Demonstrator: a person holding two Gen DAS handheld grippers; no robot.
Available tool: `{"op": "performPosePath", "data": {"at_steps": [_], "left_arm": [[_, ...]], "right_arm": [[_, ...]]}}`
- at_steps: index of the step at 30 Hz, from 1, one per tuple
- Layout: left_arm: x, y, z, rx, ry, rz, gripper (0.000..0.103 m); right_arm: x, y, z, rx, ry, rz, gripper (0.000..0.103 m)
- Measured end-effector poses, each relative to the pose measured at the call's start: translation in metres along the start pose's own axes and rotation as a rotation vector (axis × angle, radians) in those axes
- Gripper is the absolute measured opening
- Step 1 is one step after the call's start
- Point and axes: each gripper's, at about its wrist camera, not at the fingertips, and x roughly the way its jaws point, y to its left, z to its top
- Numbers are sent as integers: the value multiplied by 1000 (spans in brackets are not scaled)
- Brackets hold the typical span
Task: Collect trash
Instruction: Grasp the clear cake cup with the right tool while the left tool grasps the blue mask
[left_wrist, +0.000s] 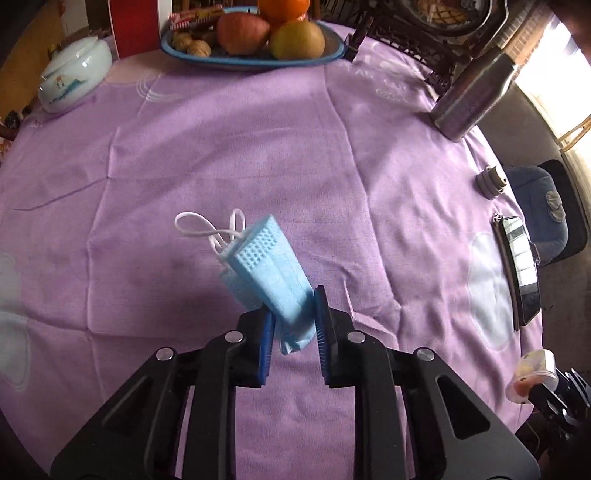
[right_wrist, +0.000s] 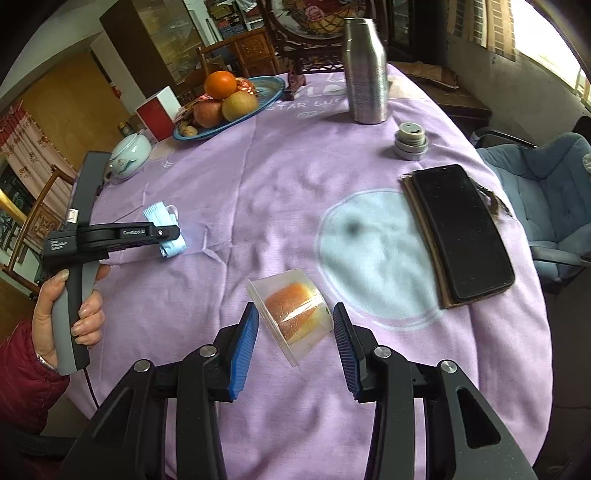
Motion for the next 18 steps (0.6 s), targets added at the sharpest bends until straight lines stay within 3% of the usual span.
{"op": "performPosePath", "data": {"at_steps": [8,18], "left_arm": [[-49,25,-14,-28,-64,0,18],[-114,85,-43,-108,-136,40,18]], "right_arm": [[4,34,7,-54,-4,59,42],[4,98,15,-152,-14,146,42]]}}
